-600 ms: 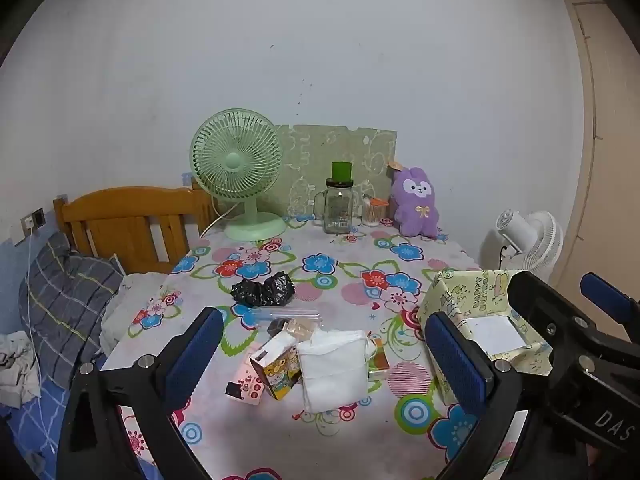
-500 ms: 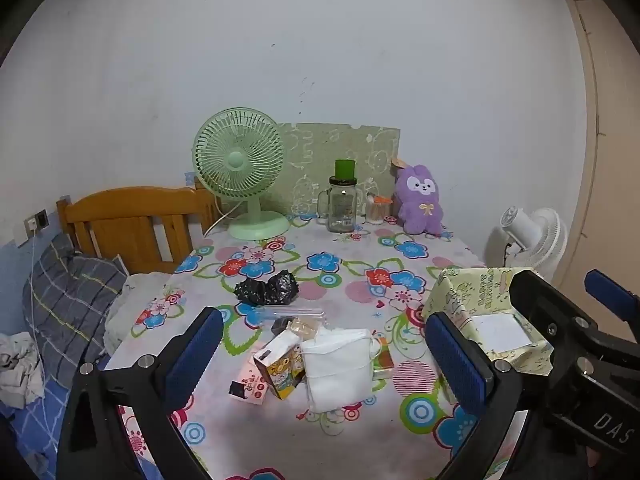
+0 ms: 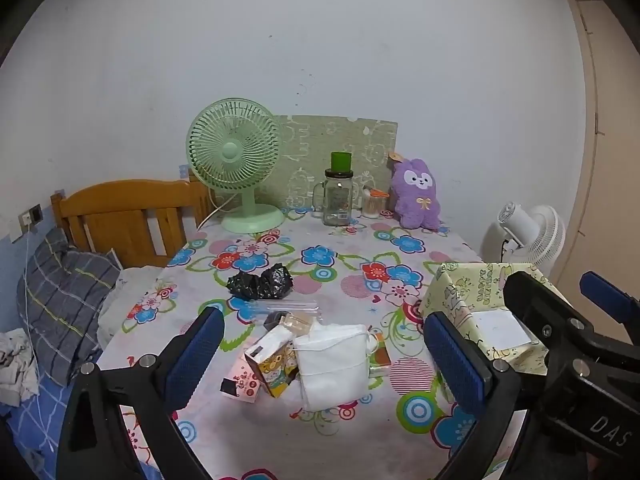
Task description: Organize soft objects
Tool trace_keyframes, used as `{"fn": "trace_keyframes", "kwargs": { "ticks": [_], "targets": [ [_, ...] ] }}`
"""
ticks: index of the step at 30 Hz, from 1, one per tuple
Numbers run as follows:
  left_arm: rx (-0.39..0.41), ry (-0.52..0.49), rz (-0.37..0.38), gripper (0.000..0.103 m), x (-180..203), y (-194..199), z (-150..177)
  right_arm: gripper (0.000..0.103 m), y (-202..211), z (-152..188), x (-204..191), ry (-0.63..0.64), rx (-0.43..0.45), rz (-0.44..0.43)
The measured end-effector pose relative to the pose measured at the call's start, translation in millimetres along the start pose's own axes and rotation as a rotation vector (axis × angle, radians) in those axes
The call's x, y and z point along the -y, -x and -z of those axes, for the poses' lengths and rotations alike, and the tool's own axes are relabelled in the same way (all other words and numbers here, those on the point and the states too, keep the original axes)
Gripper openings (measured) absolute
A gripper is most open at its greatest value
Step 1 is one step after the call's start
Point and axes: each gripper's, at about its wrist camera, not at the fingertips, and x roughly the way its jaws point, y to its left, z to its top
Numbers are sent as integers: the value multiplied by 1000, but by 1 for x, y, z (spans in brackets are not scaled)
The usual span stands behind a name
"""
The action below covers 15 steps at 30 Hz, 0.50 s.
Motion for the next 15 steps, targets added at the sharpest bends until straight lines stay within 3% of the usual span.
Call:
{"fn": "trace_keyframes", "kwargs": {
  "ticks": [15],
  "targets": [
    [-9, 3, -1, 101, 0, -4, -4, 103, -3, 3, -2, -5, 3, -1]
  ]
}}
